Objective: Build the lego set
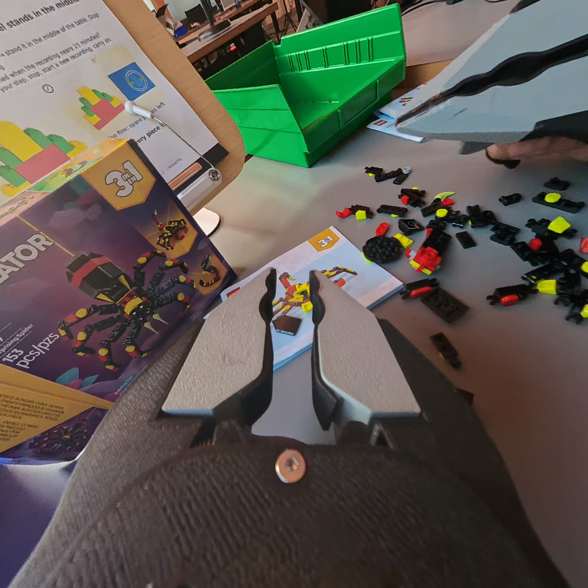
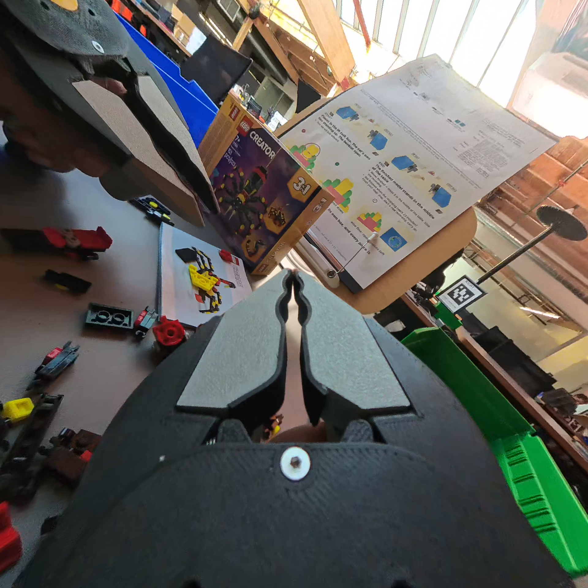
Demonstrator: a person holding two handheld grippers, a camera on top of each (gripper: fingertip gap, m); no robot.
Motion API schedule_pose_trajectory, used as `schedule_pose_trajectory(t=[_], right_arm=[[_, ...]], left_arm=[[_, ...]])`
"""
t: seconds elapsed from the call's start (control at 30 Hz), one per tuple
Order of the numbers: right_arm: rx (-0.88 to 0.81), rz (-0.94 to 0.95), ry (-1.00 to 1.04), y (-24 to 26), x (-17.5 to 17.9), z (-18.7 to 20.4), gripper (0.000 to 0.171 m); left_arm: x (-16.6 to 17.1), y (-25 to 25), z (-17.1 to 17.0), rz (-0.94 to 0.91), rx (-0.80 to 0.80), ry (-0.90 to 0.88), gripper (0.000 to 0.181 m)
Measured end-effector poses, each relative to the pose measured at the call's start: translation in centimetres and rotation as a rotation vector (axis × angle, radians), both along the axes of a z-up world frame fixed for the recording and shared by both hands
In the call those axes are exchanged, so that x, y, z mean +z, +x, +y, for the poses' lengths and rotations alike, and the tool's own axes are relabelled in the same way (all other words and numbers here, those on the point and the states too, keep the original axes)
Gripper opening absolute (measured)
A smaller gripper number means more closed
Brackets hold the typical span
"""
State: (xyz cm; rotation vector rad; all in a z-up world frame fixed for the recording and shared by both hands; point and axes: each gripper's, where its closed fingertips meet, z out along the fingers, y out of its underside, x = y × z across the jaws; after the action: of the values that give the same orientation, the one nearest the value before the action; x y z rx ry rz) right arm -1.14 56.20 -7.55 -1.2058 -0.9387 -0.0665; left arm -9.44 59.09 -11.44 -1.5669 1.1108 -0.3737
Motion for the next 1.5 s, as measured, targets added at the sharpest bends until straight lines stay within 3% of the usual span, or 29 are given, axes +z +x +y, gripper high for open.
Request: schedule_pose_trajectory(t=[0.17, 0.33, 0.53, 0.83, 1.03, 1.3, 1.5], right_arm=[[0.001, -0.06, 0.05, -0.5, -0.4, -0.2, 0.0], [-0.042, 0.029, 0.012, 1.1, 0.3, 0.9, 0.0], [-0.126, -0.002, 0.065, 2.5, 0.6, 2.1, 0.0], [-0.351, -0.093, 0.121, 5.9, -0.1, 4.4, 0.0], [-0.452, -0.147, 0.124, 7.1, -0.5, 5.2, 0.0], [-0.394, -0.129, 0.132, 6.4, -0.3, 5.1, 0.0], [-0.207, 0.076, 0.05, 5.1, 0.7, 4.9, 0.0]], left_arm=[[-0.2, 0.2, -0.2, 0.025, -0.009, 0.015, 0.018], [0.1, 0.0, 0.1, -0.006, 0.002, -0.006, 0.018], [0.9, -0.2, 0.7, -0.042, 0.021, 0.044, 0.017], [2.9, -2.1, 2.4, -0.177, 0.136, 0.094, 0.015], [3.8, -3.1, 1.5, -0.25, 0.168, 0.108, 0.011], [2.8, -2.4, 1.9, -0.176, 0.175, 0.078, 0.01], [1.5, -1.2, 1.7, -0.075, 0.138, 0.076, 0.013]])
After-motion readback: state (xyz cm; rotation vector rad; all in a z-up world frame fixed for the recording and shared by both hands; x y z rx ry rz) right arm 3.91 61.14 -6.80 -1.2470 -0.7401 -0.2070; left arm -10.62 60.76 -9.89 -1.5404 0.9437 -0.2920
